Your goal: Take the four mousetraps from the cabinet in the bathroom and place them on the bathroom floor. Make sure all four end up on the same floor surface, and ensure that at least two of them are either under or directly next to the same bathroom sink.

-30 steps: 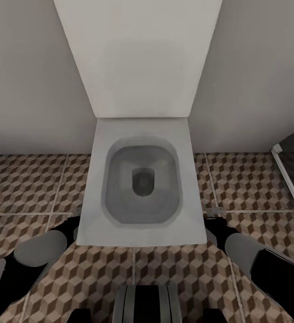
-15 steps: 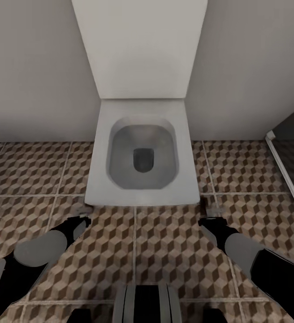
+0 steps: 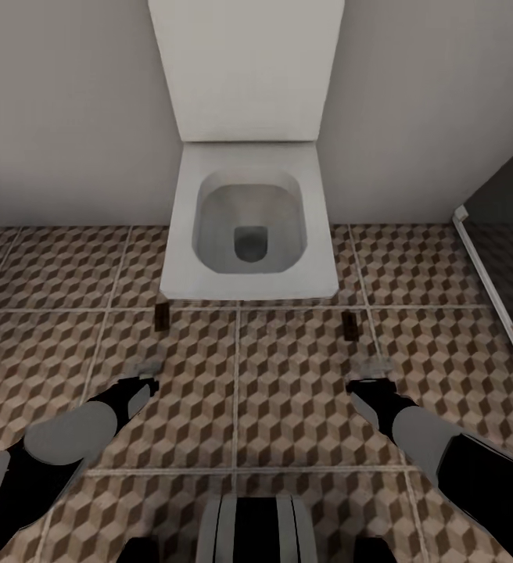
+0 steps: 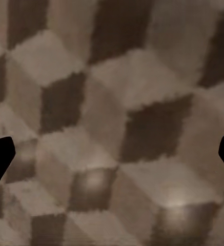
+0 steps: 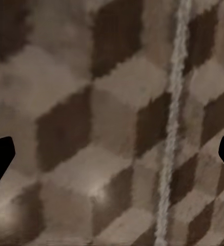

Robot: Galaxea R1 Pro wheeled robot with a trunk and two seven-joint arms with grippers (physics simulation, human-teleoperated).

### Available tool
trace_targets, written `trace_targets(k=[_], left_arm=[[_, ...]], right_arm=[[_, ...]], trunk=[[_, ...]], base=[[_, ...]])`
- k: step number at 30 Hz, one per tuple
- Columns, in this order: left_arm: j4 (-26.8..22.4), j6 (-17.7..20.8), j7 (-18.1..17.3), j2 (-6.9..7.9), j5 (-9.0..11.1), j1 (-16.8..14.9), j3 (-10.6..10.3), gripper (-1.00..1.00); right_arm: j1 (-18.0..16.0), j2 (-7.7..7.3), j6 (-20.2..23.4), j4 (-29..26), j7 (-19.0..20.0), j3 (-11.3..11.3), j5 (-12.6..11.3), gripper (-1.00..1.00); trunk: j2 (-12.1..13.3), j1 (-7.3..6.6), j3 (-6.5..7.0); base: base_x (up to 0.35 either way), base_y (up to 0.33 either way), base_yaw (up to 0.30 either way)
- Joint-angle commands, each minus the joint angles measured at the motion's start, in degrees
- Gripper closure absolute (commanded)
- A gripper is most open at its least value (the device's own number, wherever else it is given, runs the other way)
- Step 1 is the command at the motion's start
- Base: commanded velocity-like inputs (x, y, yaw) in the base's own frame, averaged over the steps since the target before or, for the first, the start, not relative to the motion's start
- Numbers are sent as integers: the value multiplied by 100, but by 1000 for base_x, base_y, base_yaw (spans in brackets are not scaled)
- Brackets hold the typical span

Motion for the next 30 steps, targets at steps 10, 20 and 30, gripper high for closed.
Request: trace_targets(k=[10,20,30], left_arm=[[1,22,17,-7,33,-3,-49,-100],[0,28,37,-26,38,-3,-42,-100],[-4,29,29,-56,40,-3,-40,-100]], right_arm=[[-1,-6,48,-31,-37,46,-18,-100],[-1,-7,48,-32,-37,46,-17,-100],[-1,-5,48,-32,-37,49,-17,-100]], trunk=[[-1,-4,-3],[11,-27,197],[24,-53,418]], base=[[-82,0,0],[-6,0,0],[0,0,0]])
